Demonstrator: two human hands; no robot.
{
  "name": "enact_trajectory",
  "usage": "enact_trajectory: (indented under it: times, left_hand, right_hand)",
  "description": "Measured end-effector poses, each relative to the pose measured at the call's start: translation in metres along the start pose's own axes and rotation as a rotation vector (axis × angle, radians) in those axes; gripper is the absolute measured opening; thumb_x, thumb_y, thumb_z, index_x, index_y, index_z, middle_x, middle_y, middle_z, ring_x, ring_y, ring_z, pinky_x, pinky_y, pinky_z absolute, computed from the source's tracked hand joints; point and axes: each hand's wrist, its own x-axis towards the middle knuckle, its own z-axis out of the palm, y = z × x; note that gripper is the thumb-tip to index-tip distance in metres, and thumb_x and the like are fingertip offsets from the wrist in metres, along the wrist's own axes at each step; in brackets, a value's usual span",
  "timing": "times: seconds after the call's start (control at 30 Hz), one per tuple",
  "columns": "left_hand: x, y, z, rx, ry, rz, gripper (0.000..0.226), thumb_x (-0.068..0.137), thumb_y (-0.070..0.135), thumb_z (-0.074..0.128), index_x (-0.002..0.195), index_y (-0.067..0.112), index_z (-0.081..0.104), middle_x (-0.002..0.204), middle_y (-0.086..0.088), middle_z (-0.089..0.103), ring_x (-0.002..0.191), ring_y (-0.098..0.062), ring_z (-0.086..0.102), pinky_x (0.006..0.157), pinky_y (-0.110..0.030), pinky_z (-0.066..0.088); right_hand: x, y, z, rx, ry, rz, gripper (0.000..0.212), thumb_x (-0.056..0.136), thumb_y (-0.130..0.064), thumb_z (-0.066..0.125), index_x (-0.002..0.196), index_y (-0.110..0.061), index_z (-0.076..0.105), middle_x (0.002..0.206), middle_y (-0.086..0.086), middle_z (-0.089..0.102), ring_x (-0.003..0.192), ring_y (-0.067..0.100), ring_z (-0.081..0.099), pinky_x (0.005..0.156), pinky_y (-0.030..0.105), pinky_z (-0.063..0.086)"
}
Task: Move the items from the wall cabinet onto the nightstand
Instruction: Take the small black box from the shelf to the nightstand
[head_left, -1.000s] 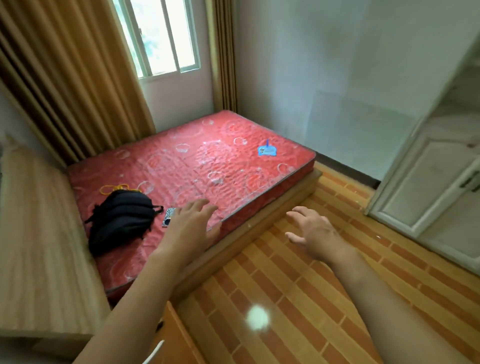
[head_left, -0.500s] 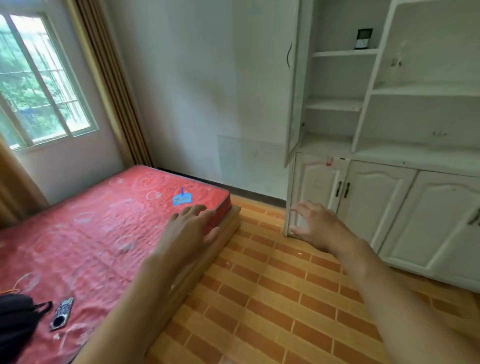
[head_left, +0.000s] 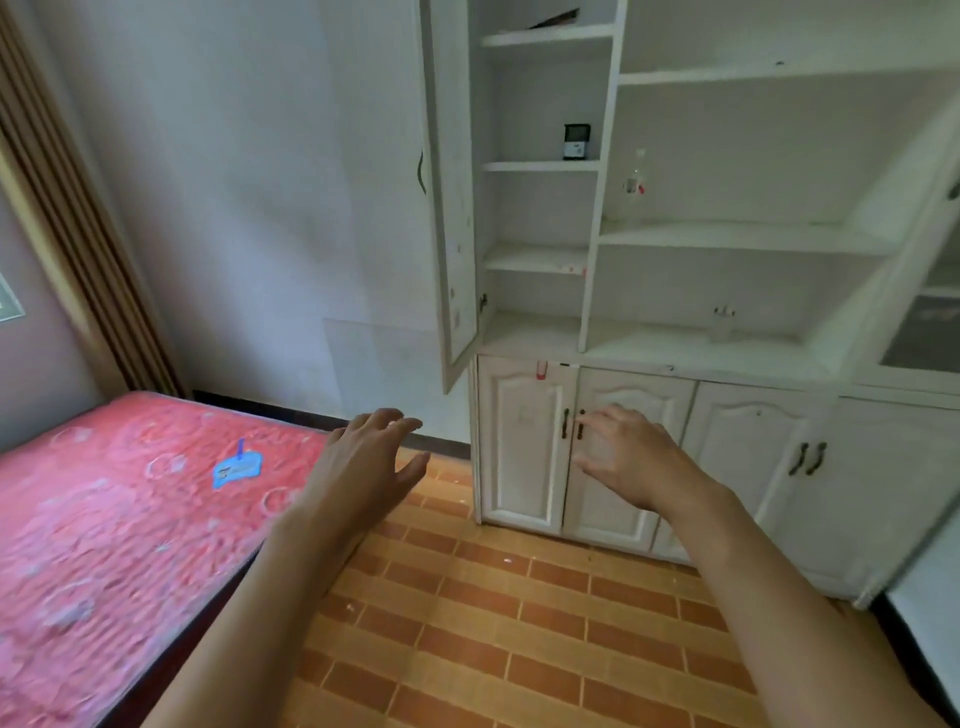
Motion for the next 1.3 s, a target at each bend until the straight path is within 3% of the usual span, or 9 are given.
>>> enact_trajectory:
  times: [0.33,0.83,1.3]
  left_hand:
    - [0.131,0.019,0.041,-0.046,0.005,0.06,0.054,0.1,0.057,0.047,0.148,0.032,0.049,0.154,0.006,0.048,0.139,-0.018,0.045,0.112,-0.045,0.041]
    - [0.415,-0.016,0.104,-0.044,0.0,0.209,0.056,0.1,0.06,0.042,0.149,0.034,0.045,0.155,0.007,0.045,0.141,-0.017,0.043,0.116,-0.044,0.038]
    - [0.593,-0.015,0.148,-0.017,-0.005,0.224,0.057,0.099,0.058,0.045,0.151,0.033,0.044,0.157,0.005,0.043,0.142,-0.019,0.041,0.117,-0.044,0.035]
  right_hand:
    - [0.073,0.062,-0.014,0.01,0.039,0.074,0.063,0.101,-0.05,0.053,0.157,-0.024,0.04,0.163,-0.003,0.035,0.148,0.02,0.035,0.119,0.046,0.029]
    - [0.32,0.115,-0.041,-0.053,0.094,0.162,0.062,0.102,-0.048,0.053,0.158,-0.026,0.038,0.162,-0.005,0.034,0.147,0.017,0.033,0.12,0.039,0.029]
    - [0.498,0.163,-0.062,-0.03,0.126,0.106,0.063,0.103,-0.048,0.051,0.16,-0.027,0.034,0.167,-0.005,0.027,0.152,0.018,0.027,0.124,0.044,0.025]
